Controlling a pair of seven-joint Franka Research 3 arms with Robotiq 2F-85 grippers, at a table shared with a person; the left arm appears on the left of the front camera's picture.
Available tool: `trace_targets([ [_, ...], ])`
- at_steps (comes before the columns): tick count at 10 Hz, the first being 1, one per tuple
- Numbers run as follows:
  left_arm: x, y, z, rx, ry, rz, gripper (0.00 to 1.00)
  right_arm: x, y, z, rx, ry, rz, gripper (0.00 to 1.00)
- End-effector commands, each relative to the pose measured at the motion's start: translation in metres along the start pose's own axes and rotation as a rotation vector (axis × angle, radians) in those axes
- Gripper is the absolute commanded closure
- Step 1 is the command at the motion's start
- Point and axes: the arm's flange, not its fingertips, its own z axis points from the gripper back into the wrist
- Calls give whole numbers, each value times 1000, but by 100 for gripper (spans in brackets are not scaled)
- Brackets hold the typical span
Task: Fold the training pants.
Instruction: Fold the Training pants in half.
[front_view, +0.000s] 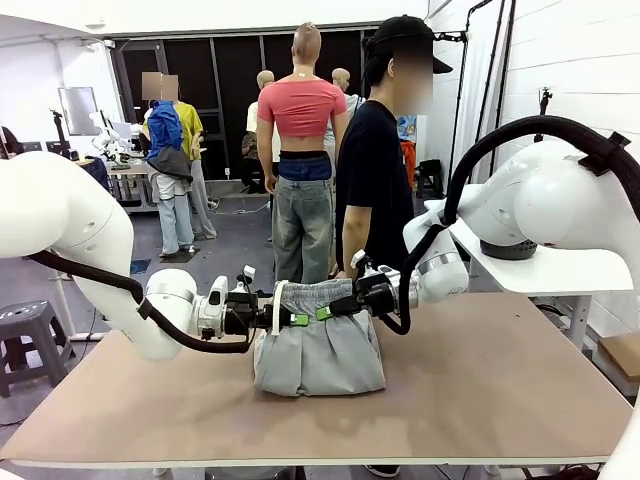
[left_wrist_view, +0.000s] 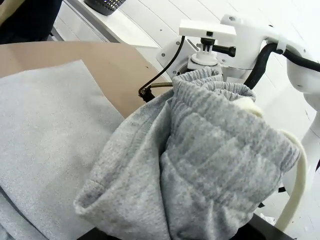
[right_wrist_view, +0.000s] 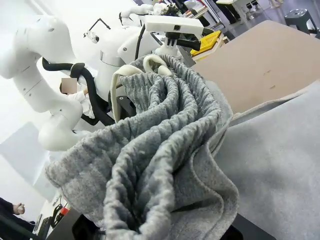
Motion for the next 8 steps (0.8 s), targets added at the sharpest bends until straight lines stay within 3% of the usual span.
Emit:
trace_targets([
  [1,1,0,1,-4,-3,0,100,1,0,0,1,-1,3,100],
  [4,45,18,-4,64,-29,76,100,26,-27,3,-47,4,-15,100],
  [8,76,45,-6,88,-41,114,100,51,-61,11,-92,-29,-50,100],
])
